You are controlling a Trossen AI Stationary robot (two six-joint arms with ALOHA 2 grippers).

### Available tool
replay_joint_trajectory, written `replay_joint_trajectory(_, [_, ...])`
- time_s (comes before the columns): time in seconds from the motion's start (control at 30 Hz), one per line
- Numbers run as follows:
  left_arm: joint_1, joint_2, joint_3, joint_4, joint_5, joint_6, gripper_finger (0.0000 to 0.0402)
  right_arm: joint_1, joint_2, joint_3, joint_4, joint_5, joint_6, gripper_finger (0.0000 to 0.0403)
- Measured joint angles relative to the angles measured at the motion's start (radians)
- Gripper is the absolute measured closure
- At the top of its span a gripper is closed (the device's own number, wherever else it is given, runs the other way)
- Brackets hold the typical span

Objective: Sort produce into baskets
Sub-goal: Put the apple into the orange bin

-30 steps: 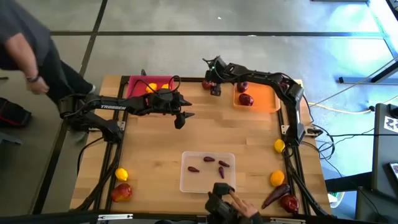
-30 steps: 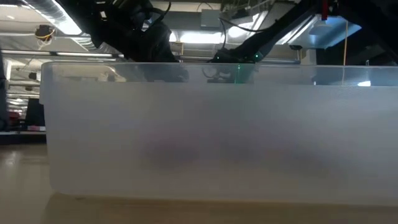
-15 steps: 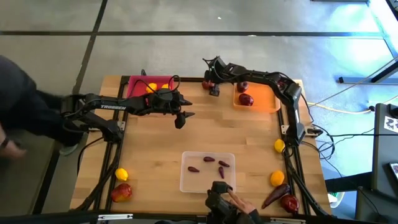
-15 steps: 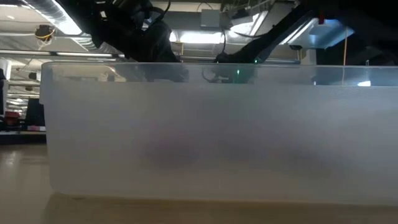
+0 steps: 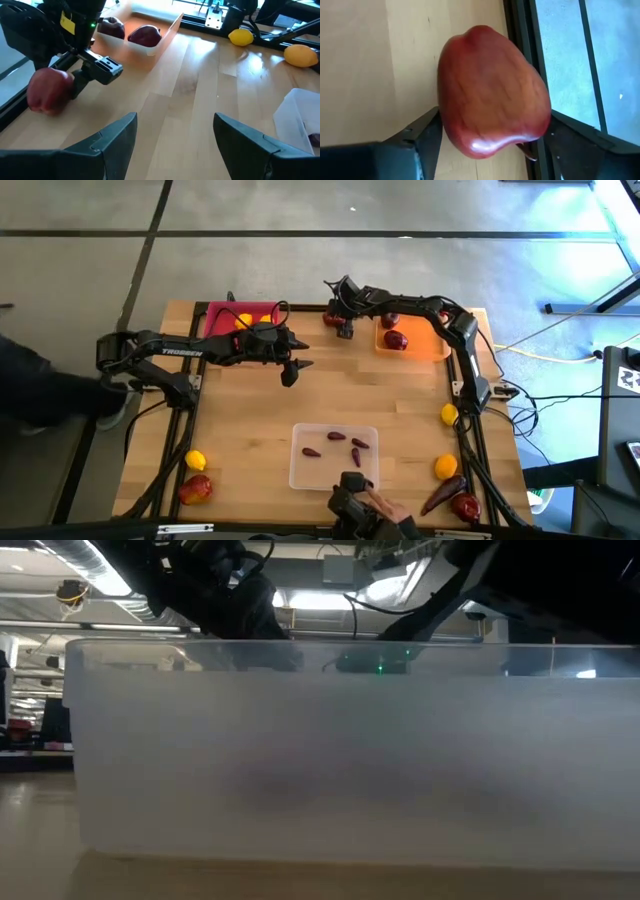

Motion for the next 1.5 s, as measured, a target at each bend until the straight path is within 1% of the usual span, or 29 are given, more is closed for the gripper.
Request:
replay_joint_trajectory(0.2, [0.000,0.000,0.000,0.000,0.000,0.000,0.0143,0.000,0.000,0.000,0.026,0.000,-0.005,0.0189])
replay_joint_trajectory(0.27, [0.000,0.000,0.000,0.000,0.000,0.000,0.0143,0.002,-0.007,0.000,0.021,0.000,-0.005,0.0208])
replay_joint_trajectory(0.33, [0.000,0.000,0.000,0.000,0.000,0.000,0.0143,0.002,-0.023,0.000,0.011,0.001,-0.004,0.0219])
replay_joint_trajectory(0.53, [0.000,0.000,0.000,0.000,0.000,0.000,0.0143,0.002,-0.130,0.000,-0.071,0.006,0.034,0.0219])
replay_joint_trajectory(0.83, [0.000,0.000,0.000,0.000,0.000,-0.002,0.0143,-0.003,-0.344,0.000,-0.326,0.010,0.121,0.0218])
replay_joint_trajectory(0.97, [0.000,0.000,0.000,0.000,0.000,-0.003,0.0143,-0.011,-0.438,-0.019,-0.390,0.049,0.160,0.0218])
replay_joint_trajectory(1.07, [0.000,0.000,0.000,0.000,0.000,-0.014,0.0143,-0.021,-0.515,-0.086,-0.400,0.086,0.177,0.0217])
replay_joint_trajectory(1.27, [0.000,0.000,0.000,0.000,0.000,-0.022,0.0143,-0.049,-0.662,-0.270,-0.369,0.151,0.218,0.0217])
replay_joint_trajectory(1.4, [0.000,0.000,0.000,0.000,0.000,-0.023,0.0143,-0.102,-0.731,-0.389,-0.361,0.188,0.264,0.0217])
replay_joint_trajectory(1.5, [0.000,0.000,0.000,-0.001,0.000,-0.020,0.0143,-0.168,-0.762,-0.475,-0.331,0.190,0.307,0.0217])
